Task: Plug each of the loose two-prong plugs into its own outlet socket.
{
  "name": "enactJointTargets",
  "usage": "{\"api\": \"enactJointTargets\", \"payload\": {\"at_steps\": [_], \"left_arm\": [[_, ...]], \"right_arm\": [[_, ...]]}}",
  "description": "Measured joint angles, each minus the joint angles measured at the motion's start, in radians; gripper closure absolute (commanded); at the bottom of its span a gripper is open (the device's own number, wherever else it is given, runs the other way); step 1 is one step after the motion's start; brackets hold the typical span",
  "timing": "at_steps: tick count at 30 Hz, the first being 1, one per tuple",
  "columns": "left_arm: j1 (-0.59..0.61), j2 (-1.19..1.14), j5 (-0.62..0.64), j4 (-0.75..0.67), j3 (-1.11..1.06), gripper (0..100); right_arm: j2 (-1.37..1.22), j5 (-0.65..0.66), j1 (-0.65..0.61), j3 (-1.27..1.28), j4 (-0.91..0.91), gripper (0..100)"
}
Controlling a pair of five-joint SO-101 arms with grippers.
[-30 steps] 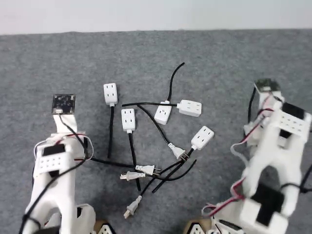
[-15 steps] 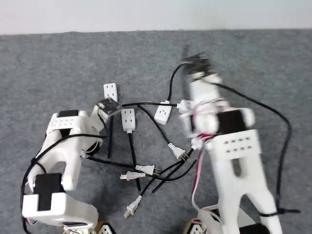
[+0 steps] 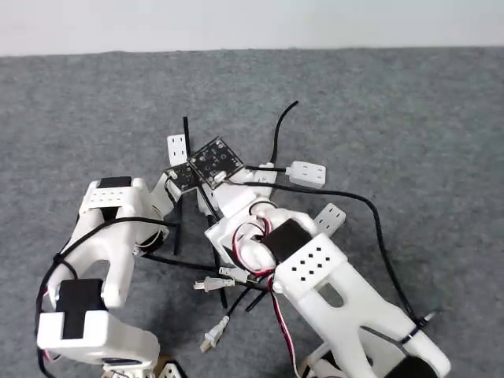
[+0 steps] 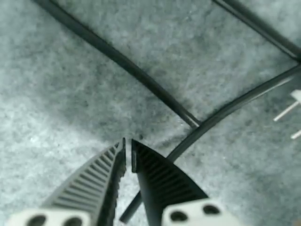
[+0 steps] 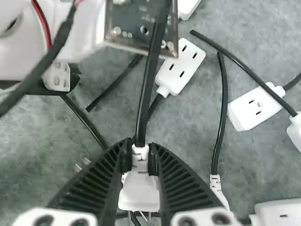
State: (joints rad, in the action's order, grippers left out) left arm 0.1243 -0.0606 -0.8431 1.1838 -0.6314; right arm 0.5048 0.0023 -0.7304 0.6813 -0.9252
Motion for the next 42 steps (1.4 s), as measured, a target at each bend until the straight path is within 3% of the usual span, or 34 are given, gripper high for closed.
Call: {"api": "enactJointTargets", "payload": {"at_steps": [6,10,20,25,35,42], "left_arm": [[-0.006,0.000,-0.008,0.003,0.000,99],[-0.012,0.015,-0.095,0.017,-0.032,99],[-0.071,0.376,-0.120,-0.161,-0.382,99],[-0.058,0.390,0.104,-0.265,-0.387,99],[0.167,0.393,0.736,-0.640,-0.387,99],[0.181,0.393,0.789,-0.680,-0.387,99]], "right_arm": [[0.000,-0.018,0.000,0.000,0.026,98.9],[-0.026,-0.018,0.000,0.005,0.071,99.0],[-0.086,-0.052,-0.002,0.006,0.080,99.0],[-0.103,-0.052,0.029,0.006,0.147,99.0],[-0.258,-0.052,0.098,-0.044,0.377,99.0],[-0.517,-0.054,0.098,-0.290,0.388,99.0]]}}
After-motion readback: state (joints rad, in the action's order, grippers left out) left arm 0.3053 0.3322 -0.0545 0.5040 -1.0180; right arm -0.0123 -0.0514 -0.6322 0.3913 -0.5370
